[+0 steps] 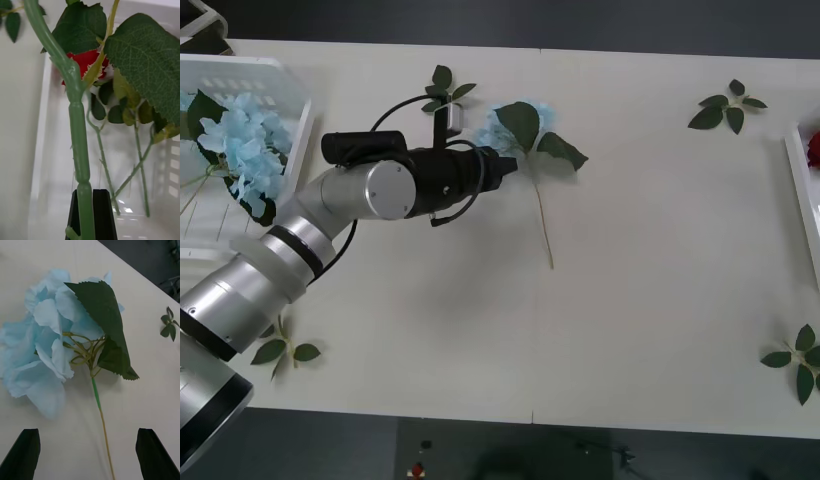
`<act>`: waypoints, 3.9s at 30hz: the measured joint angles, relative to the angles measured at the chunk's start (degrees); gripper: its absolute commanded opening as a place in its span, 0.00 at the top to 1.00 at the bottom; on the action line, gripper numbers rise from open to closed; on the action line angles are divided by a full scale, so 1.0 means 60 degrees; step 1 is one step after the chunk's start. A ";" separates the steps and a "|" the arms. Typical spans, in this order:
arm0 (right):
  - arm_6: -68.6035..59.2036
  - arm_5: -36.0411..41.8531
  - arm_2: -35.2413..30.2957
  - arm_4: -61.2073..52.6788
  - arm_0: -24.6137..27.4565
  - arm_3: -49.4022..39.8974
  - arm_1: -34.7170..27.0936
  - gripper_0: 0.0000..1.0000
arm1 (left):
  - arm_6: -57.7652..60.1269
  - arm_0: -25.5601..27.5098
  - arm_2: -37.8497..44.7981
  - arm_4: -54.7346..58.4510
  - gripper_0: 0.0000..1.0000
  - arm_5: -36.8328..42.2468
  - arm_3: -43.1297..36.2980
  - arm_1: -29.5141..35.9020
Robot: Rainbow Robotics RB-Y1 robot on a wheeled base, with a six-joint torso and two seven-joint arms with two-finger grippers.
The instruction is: Put the red flowers into the right box and the blue flowers into the left box
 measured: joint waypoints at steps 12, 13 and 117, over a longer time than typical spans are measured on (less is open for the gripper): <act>-0.0563 0.0223 0.0004 0.0359 -0.0357 0.0271 0.0004 0.00 | 0.2010 -0.1180 -0.0989 -0.2381 0.27 0.1104 0.0012 -0.0084; -0.0563 0.0223 0.0004 0.0357 -0.0357 0.0271 0.0006 0.00 | 0.2018 -0.1316 -0.0989 -0.2511 0.27 0.1393 0.0020 -0.0085; 0.6332 0.3100 -0.1544 -0.7281 0.1246 -0.6502 0.2646 0.00 | 0.4135 -0.1364 -0.0465 -0.8545 0.00 0.1611 0.2075 -0.2891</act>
